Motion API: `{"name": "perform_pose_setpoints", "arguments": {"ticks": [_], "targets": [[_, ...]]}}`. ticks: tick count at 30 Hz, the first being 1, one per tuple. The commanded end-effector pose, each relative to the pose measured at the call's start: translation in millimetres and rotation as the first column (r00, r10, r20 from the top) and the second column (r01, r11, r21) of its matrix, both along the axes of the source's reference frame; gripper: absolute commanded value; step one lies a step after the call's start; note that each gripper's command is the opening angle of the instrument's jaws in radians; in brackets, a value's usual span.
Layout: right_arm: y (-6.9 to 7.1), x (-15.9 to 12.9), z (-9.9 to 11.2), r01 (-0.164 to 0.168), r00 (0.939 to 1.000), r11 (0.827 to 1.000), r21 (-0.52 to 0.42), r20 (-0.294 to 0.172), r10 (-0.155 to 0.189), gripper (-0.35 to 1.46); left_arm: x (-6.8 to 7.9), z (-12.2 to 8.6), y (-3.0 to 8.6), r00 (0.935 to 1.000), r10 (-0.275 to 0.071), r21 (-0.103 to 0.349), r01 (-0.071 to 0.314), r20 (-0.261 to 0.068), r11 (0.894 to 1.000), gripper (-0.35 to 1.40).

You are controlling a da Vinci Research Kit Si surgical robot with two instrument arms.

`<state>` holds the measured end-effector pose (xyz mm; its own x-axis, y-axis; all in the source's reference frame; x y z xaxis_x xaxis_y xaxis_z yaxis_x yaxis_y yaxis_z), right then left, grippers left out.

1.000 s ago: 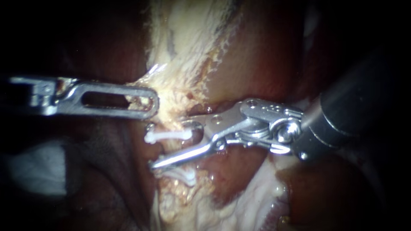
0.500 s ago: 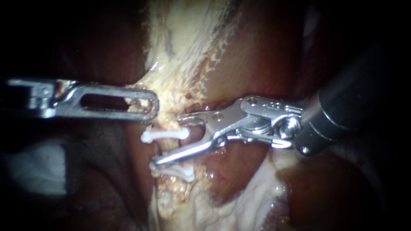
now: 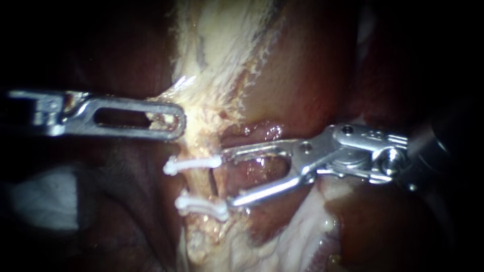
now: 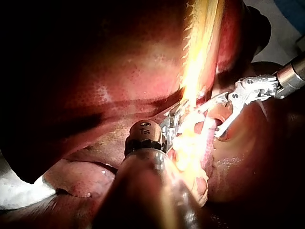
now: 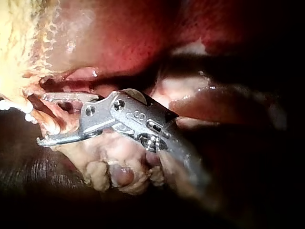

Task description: Going back third clip left tube

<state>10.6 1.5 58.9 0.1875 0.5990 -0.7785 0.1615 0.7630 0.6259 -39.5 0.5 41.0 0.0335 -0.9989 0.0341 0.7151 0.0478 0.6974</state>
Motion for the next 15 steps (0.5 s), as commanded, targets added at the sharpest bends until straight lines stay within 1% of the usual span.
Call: {"name": "perform_pose_setpoints", "arguments": {"ticks": [1, 3, 6, 9, 11, 15], "targets": [[0.0, -0.7, -0.1, -0.002, 1.0000, 1.000, -0.018, -0.001, 0.002, 0.60, 0.0, 0.0, 0.0, 1.0000, 0.000, 0.000, 0.000, 0.001, 1.000, -0.35], [0.1, -2.1, -0.4, -0.009, 1.0000, 0.997, -0.072, -0.005, 0.009, 0.60, 0.0, 0.1, 0.0, 1.0000, 0.000, 0.000, 0.000, 0.001, 1.000, -0.35], [0.6, -4.6, -1.0, -0.020, 0.9998, 0.988, -0.155, -0.007, 0.019, 0.60, 0.0, 0.2, 0.0, 1.0000, 0.000, -0.001, 0.000, 0.001, 1.000, -0.35], [0.8, -6.5, -1.8, -0.023, 0.9997, 0.978, -0.207, -0.009, 0.022, 0.60, 0.0, 0.2, 0.0, 1.0000, 0.001, -0.001, -0.001, 0.001, 1.000, -0.35], [0.9, -7.7, -2.6, -0.023, 0.9997, 0.973, -0.231, -0.012, 0.021, 0.60, 0.0, 0.2, 0.0, 1.0000, 0.001, -0.001, -0.001, 0.001, 1.000, -0.35], [0.6, -9.5, -4.0, -0.016, 0.9997, 0.969, -0.245, -0.021, 0.011, 0.60, 0.0, 0.3, 0.0, 1.0000, 0.000, -0.001, 0.000, 0.001, 1.000, -0.35]]}}
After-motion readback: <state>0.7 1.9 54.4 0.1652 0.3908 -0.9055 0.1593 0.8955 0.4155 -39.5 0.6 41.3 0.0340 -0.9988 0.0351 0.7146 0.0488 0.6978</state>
